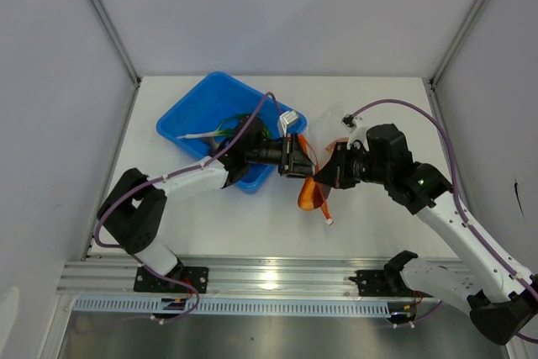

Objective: Place the food in the zip-top bag and seal the zipper
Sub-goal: Place the fake food in the zipper food storage bag, then adjust the zipper food storage bag at the center of the board.

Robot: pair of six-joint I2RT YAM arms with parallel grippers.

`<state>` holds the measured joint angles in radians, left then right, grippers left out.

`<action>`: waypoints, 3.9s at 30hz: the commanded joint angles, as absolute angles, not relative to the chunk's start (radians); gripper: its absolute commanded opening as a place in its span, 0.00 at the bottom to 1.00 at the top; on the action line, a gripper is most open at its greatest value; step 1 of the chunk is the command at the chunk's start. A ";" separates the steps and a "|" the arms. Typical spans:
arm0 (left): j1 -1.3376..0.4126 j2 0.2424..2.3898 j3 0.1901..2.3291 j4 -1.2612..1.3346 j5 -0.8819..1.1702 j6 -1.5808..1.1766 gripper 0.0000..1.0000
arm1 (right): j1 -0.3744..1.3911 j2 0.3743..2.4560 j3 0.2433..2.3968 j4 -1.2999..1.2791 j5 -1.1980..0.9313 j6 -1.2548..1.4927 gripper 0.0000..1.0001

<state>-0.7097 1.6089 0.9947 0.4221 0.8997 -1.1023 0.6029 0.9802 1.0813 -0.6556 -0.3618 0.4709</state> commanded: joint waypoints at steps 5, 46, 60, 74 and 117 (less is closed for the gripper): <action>-0.726 1.525 0.953 0.397 0.640 -0.979 0.77 | 0.606 0.983 1.095 -0.623 -0.356 0.526 0.00; -0.818 1.397 0.854 -0.006 0.383 -0.807 0.44 | 0.601 0.965 1.164 -0.719 -0.291 0.525 0.00; -0.827 1.439 0.930 0.037 0.497 -0.861 0.03 | 0.600 0.982 1.123 -0.678 -0.282 0.523 0.00; -0.838 1.371 1.535 -0.293 0.669 -0.742 0.00 | 0.597 0.996 1.452 -0.934 0.061 0.377 0.00; -0.822 1.531 1.282 -0.277 0.647 -0.695 0.01 | 0.574 0.930 1.213 -0.819 -0.109 0.400 0.00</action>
<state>-0.8223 1.6264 1.2167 -0.2867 0.6540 -0.7330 0.5762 0.9432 1.1816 -0.8890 -0.0742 0.4114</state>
